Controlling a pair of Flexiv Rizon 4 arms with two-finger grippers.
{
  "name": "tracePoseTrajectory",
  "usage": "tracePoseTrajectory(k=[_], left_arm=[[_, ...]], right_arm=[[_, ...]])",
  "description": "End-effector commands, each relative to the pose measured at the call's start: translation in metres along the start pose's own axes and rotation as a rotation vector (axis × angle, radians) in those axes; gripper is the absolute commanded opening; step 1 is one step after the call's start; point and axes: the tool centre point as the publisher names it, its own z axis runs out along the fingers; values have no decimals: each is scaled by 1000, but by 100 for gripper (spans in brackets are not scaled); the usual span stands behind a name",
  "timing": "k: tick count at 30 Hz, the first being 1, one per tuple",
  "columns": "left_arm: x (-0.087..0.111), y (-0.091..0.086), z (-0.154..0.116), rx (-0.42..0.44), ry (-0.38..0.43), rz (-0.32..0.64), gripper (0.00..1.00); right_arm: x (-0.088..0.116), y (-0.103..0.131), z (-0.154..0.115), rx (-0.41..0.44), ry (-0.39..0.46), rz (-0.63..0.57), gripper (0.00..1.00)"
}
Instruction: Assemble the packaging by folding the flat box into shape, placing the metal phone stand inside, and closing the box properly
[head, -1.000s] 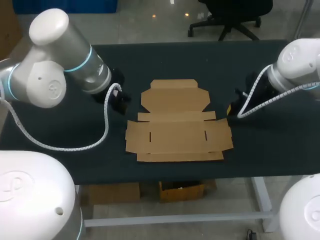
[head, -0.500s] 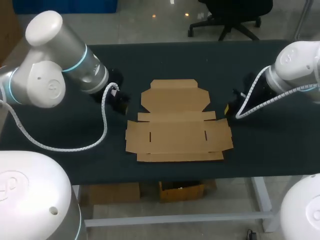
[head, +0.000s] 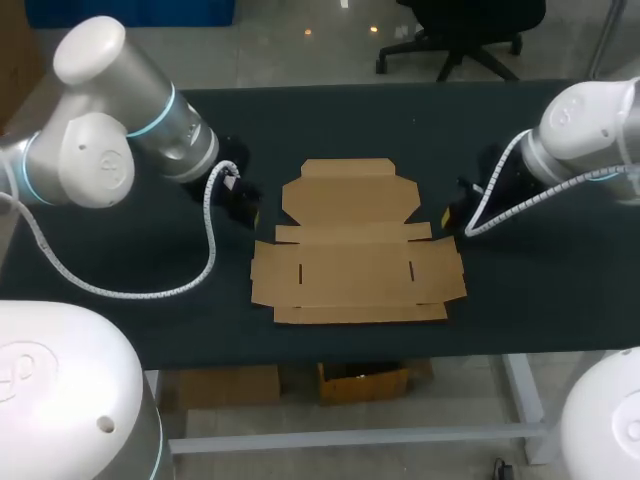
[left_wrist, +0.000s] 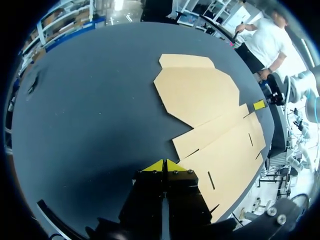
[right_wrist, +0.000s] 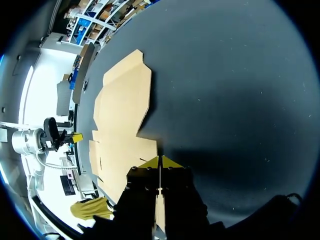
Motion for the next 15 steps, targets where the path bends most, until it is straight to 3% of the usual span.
tracePoseTrajectory(k=[1,11,15], left_arm=[[1,-4,10,-7,9,1,0],[3,-9,25,-28,23,-5,0],[2,-8,31,2,46,0,0]], right_arm=[[-4,5,3,7,18,-6,0],[-2,9,10,7,34,-19,0],[-4,9,12,12,37,-18,0]])
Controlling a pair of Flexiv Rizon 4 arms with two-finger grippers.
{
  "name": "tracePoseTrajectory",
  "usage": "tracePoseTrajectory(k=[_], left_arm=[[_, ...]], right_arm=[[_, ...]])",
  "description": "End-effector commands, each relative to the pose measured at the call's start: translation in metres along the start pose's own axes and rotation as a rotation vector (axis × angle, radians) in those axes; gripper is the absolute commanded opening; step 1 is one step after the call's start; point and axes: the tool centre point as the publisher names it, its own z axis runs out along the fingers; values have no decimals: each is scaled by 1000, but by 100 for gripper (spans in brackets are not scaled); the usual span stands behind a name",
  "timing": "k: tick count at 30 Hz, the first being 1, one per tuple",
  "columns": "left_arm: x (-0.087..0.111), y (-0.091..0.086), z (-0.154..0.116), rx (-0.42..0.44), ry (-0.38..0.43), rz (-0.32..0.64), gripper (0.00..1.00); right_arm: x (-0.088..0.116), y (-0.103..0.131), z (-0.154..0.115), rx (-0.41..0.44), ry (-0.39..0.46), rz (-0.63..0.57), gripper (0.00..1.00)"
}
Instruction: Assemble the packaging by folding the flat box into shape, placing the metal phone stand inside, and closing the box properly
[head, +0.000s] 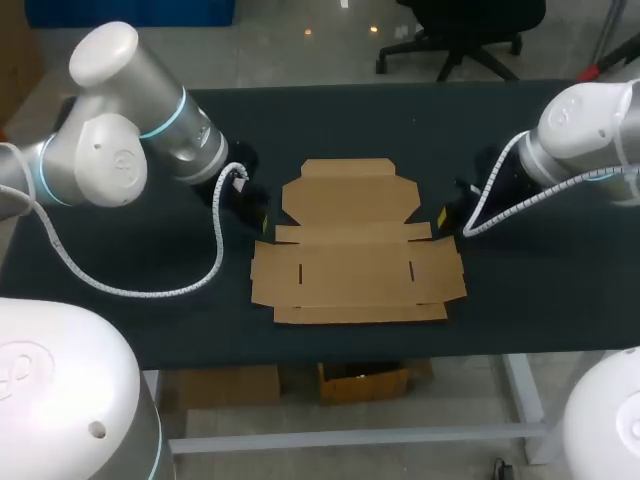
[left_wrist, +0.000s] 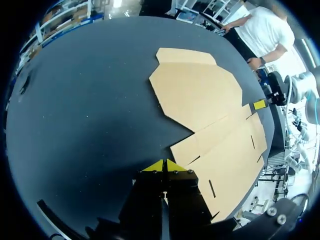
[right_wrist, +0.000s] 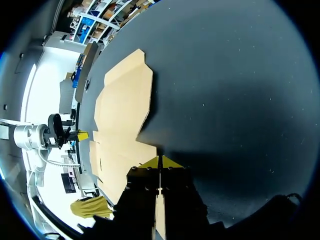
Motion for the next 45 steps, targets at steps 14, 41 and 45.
tracePoseTrajectory(k=[14,41,45], left_arm=[[-5,-1,16,39,18,-14,0],[-2,-2,28,30,25,-58,0],[-2,-2,28,30,24,-58,0]], right_arm=[[-6,2,6,17,16,-3,0],[-10,-1,17,28,31,-3,0],[-11,-1,19,31,35,-4,0]])
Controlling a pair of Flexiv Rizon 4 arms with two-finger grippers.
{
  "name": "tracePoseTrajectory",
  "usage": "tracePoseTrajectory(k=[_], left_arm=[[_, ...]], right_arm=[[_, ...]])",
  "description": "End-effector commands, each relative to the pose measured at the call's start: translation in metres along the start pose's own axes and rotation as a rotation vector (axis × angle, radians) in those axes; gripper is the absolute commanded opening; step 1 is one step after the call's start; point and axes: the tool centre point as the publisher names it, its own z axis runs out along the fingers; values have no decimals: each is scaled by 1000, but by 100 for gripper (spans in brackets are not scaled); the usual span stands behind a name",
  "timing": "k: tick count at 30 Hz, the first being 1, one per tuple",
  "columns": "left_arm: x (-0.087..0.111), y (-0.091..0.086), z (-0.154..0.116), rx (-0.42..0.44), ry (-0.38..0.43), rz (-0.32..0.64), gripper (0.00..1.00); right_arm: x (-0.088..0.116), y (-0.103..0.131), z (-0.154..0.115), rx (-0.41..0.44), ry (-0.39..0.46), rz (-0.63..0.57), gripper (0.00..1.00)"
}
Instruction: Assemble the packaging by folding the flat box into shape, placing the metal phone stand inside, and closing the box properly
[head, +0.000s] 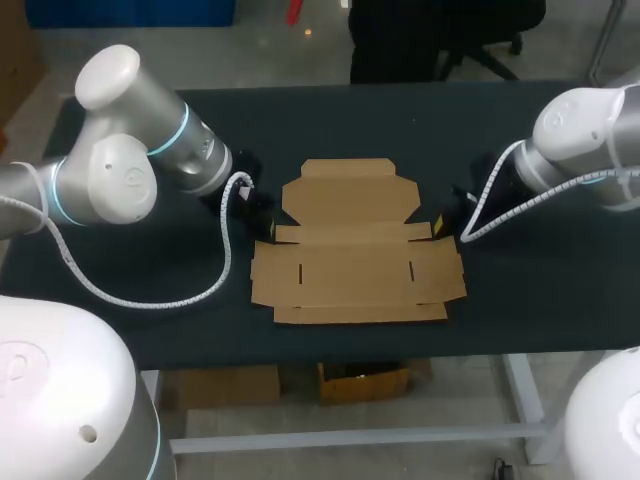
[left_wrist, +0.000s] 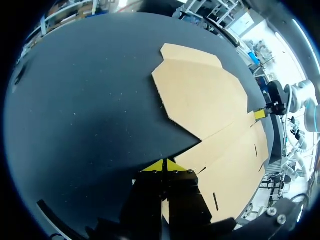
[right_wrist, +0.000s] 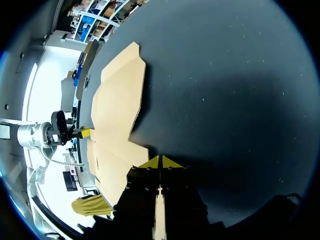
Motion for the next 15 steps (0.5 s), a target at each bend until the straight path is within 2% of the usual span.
tracePoseTrajectory(k=[1,15], left_arm=[[1,0,0,1,-3,0,0],[1,2,4,-4,5,-8,0]], right_arm=[[-3,2,2,9,14,-2,0],[-1,0,5,13,27,-8,0]])
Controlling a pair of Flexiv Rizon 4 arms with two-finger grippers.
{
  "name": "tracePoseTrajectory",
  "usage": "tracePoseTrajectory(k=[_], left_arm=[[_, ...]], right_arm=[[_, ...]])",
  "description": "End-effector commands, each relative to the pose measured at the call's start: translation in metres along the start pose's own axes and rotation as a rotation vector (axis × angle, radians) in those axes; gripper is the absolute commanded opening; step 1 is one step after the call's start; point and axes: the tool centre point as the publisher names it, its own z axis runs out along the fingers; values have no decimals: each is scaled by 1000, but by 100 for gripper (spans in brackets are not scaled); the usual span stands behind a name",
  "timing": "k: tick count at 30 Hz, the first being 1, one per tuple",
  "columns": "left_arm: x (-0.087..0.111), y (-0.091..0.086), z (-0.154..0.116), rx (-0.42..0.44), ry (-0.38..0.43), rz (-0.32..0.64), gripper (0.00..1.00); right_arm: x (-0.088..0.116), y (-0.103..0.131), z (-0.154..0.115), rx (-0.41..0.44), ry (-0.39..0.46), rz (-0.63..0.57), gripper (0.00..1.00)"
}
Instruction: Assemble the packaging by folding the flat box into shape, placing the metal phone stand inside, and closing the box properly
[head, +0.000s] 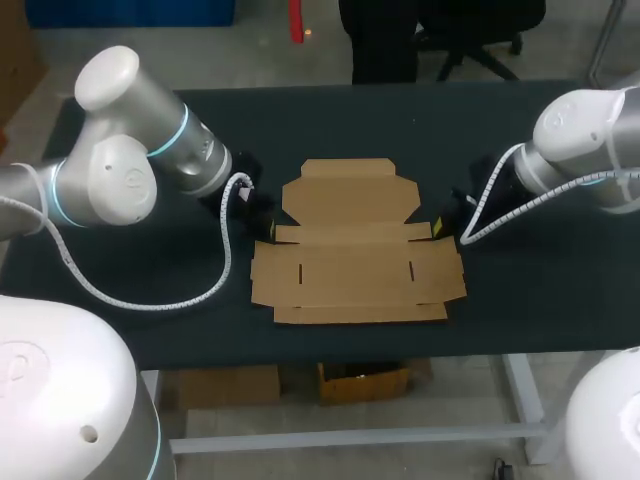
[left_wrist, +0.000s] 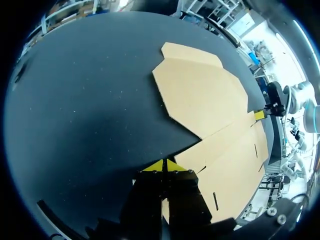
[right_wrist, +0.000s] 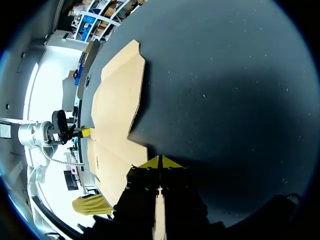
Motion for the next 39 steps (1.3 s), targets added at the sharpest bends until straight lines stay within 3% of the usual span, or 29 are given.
tracePoseTrajectory(k=[1,39], left_arm=[[1,0,3,-1,0,-1,0],[10,1,-2,8,40,-5,0]], right_arm=[[-1,2,2,9,14,-6,0],[8,3,5,10,44,-31,0]])
